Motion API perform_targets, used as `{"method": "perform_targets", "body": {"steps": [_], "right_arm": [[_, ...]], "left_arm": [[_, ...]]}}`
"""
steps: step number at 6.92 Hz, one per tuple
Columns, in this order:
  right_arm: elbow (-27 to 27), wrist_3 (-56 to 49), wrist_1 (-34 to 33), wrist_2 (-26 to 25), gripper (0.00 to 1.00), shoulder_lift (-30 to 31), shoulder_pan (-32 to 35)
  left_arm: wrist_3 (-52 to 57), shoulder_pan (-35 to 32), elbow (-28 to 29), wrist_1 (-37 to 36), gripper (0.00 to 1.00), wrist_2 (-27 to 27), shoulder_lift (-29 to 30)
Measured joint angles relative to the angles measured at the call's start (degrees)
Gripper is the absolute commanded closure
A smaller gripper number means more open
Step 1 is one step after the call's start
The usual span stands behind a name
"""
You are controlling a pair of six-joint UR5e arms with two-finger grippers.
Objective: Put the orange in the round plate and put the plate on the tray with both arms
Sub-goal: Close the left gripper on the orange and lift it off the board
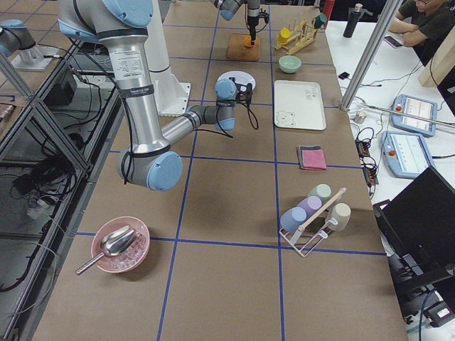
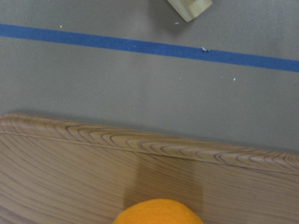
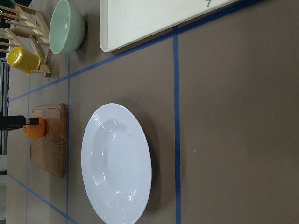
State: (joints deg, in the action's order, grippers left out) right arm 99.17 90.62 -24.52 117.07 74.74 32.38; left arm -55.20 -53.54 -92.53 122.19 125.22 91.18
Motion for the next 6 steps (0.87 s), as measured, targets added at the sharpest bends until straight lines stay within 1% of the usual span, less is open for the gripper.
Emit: {"method": "perform_targets", "body": {"steps": [1, 2, 3, 4, 5, 6], "right_arm": [[-0.1, 0.0, 0.0, 0.0, 0.17, -0.1, -0.2], [-0.4, 0.0, 0.0, -0.1, 0.15, -0.6, -0.7], [-1.0, -0.1, 0.0, -0.4, 0.07, -1.5, -1.0], [-2.3, -0.2, 0.0, -2.1, 0.05, -2.7, -1.9], [-4.3, -0.3, 0.0, -6.0, 0.05, -4.8, -3.7], [-6.5, -0.3, 0.0, -9.4, 0.05, -7.3, -5.2]], "left_arm": [[-0.6, 0.3, -0.1, 0.1, 0.35, 0.0, -0.1], [-1.2, 0.4, -0.4, 0.0, 0.37, 0.0, -0.1], [-1.5, 0.4, -1.2, -0.3, 0.36, 0.2, -0.1], [-2.0, 0.4, -3.2, -2.1, 0.36, 0.6, 0.3], [-3.5, 0.5, -6.5, -6.8, 0.35, 0.8, 2.0], [-6.2, 0.7, -9.3, -11.9, 0.35, 0.7, 5.1]]}}
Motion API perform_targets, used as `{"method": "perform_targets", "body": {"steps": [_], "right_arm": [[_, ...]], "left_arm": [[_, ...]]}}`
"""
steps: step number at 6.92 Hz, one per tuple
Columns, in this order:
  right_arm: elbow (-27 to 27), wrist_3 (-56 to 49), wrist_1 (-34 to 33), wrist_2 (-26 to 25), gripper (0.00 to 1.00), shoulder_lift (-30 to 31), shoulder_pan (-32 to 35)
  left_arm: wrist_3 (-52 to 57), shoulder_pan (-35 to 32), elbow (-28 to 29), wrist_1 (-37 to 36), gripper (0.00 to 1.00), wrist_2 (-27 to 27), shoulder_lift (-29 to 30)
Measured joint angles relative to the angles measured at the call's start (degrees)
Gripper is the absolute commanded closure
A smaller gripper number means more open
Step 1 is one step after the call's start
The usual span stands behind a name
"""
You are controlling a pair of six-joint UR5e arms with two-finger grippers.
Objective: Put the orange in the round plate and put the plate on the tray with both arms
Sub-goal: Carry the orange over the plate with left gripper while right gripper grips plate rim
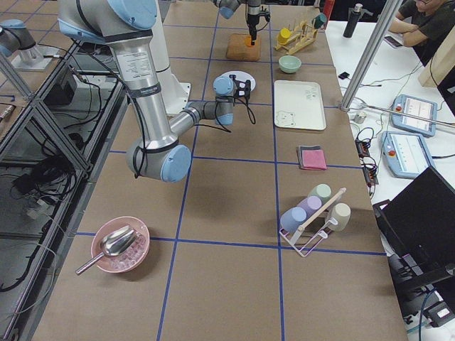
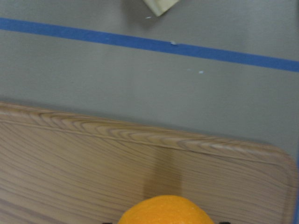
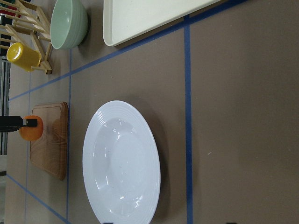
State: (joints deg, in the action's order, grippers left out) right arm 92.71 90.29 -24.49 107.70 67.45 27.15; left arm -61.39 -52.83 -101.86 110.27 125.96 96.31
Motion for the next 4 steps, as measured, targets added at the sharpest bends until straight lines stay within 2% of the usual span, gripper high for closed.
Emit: {"method": "perform_targets", "body": {"steps": [2, 4], "right_arm": [[-4.2, 0.1, 0.9, -3.5, 0.05, -3.9, -1.3], [-9.7, 1.7, 6.9, -6.2, 0.05, -6.6, -2.0]], "left_arm": [[-9.4, 3.4, -2.5, -5.1, 0.35, -0.9, 7.3], [-17.4, 10.0, -3.1, -9.6, 0.35, -6.3, 14.5]]}}
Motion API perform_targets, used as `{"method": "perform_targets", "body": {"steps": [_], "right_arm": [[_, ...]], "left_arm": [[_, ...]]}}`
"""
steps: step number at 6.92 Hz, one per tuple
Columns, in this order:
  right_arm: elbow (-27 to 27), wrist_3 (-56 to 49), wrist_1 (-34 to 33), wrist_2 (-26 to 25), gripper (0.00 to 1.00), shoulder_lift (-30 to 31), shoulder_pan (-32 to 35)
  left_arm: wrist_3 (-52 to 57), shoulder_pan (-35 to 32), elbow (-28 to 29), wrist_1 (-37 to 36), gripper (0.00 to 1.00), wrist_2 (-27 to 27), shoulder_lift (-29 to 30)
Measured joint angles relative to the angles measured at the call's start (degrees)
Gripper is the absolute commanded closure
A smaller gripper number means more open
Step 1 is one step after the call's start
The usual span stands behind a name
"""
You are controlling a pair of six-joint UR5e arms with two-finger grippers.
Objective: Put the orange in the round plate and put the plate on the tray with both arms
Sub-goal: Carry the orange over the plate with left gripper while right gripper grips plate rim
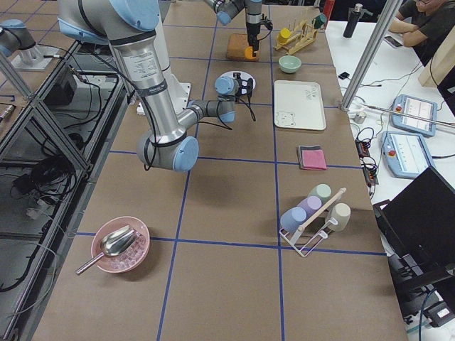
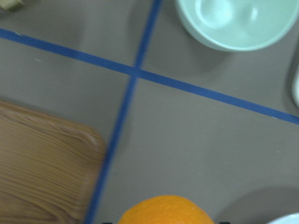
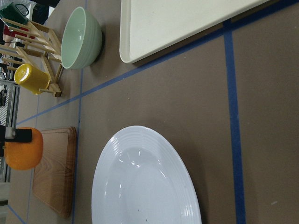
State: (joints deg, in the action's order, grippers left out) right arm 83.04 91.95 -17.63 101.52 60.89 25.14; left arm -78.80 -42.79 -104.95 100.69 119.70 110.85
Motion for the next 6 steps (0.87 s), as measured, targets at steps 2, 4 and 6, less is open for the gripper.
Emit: {"method": "perform_targets", "body": {"steps": [2, 4, 6], "right_arm": [[-3.1, 0.5, 1.9, -1.2, 0.05, -1.9, -1.3], [-3.8, 0.4, 2.0, -2.1, 0.05, -2.2, -2.6], [-4.4, 0.4, 2.0, -2.3, 0.05, -2.3, -3.3]], "left_arm": [[-3.7, 6.1, -0.6, -4.5, 0.33, -5.2, 5.0], [-4.6, 10.8, 0.0, -5.0, 0.24, -8.1, 6.9], [-4.6, 12.3, 1.0, -4.8, 0.06, -8.6, 7.4]]}}
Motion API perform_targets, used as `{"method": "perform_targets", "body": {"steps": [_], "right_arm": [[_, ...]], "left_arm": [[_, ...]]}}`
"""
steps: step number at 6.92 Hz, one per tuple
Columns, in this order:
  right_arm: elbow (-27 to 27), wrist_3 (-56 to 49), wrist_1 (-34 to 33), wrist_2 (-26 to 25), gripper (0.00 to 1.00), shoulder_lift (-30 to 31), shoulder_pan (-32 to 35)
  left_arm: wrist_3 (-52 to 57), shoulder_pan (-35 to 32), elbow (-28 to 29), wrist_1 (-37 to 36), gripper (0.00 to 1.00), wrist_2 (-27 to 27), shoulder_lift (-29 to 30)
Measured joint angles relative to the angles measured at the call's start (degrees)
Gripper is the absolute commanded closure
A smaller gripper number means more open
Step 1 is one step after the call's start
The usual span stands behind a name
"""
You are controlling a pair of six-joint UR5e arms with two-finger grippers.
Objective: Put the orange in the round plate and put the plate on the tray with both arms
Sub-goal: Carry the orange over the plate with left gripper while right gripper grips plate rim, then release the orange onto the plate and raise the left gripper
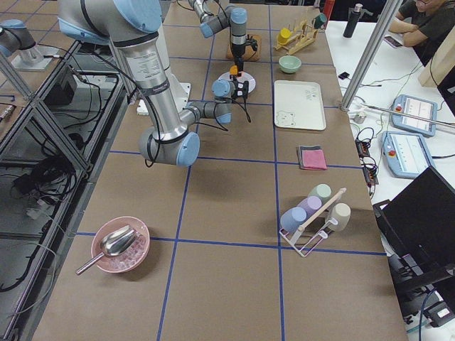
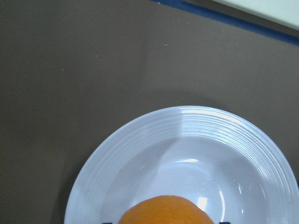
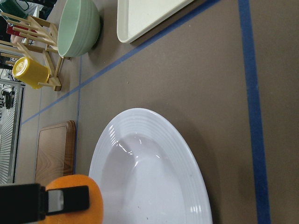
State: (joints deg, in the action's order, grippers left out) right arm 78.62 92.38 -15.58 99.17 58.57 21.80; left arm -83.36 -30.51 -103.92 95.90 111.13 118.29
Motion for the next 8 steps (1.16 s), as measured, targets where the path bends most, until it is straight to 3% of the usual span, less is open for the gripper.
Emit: {"method": "perform_targets", "body": {"steps": [3, 4, 7, 8], "right_arm": [[-0.9, 0.1, 0.0, -0.9, 0.07, -0.6, -1.1], [-1.7, 0.1, 0.0, -1.7, 0.15, -1.5, -1.7], [-2.7, 0.2, 0.1, -2.7, 0.74, -2.7, -2.7], [-2.6, 0.3, 0.2, -2.7, 0.82, -2.7, -2.8]], "left_arm": [[0.1, 0.1, 1.4, 2.1, 0.02, -0.1, 0.2], [0.2, -0.1, 1.2, 2.4, 0.02, 0.0, 0.1], [0.6, -1.4, -0.7, 2.5, 0.03, 0.4, -0.7], [1.1, -2.1, -1.7, 2.4, 0.03, 0.6, -1.3]]}}
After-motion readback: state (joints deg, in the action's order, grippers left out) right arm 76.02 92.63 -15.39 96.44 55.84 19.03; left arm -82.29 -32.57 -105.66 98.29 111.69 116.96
